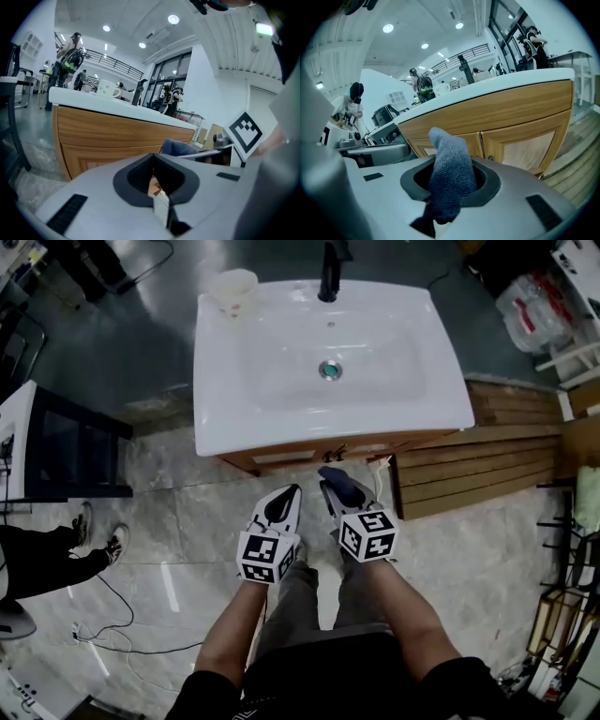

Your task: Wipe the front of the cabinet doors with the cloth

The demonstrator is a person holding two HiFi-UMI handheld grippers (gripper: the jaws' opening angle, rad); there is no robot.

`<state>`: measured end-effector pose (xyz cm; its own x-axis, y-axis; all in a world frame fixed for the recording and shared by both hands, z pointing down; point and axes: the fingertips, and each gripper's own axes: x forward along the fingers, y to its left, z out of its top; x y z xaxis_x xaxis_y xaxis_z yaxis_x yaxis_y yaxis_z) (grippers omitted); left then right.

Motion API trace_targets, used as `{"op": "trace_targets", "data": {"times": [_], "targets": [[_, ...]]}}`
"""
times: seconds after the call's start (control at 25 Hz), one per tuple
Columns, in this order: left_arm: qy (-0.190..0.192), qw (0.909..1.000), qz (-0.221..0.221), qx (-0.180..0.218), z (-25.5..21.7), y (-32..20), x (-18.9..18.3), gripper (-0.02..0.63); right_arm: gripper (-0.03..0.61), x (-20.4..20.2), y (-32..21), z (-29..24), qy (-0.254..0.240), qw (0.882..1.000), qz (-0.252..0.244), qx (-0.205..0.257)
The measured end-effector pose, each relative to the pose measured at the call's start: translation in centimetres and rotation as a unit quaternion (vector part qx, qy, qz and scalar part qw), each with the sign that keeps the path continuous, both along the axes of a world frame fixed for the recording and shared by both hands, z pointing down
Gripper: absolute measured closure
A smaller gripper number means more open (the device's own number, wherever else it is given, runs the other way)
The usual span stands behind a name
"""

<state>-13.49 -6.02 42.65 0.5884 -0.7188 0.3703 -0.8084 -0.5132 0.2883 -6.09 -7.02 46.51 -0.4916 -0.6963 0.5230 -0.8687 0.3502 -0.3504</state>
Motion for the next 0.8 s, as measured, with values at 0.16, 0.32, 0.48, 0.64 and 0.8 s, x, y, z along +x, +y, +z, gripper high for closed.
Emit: {"op": "trace_targets", "data": {"times": [0.16, 0.32, 0.48, 0.64, 0.8], "targets": [[0.0, 0.9999, -0.014, -0.009, 1.4, -0.6, 0.1, 0.606, 0.469, 1.0, -0.8, 1.7, -0.001, 1.0, 0.002, -0.009], [-0.009, 0.9993, -0.033, -0.016, 2.9, -1.6, 1.2, 0.606, 0.469, 2.9, -2.3, 2.7, -0.013, 1.0, 0.019, -0.012], [-0.017, 0.9984, -0.051, -0.019, 3.3, -1.6, 3.5, 0.606, 0.469, 4.8, -3.0, 3.2, -0.014, 1.0, 0.005, -0.012], [-0.022, 0.9977, -0.062, -0.017, 3.4, -2.3, 6.2, 0.606, 0.47, 7.8, -4.2, 3.7, -0.015, 1.0, -0.002, -0.012], [-0.024, 0.9971, -0.071, -0.014, 3.9, -3.0, 8.9, 0.606, 0.471, 11.3, -5.3, 4.2, -0.015, 1.0, 0.003, -0.009]]}}
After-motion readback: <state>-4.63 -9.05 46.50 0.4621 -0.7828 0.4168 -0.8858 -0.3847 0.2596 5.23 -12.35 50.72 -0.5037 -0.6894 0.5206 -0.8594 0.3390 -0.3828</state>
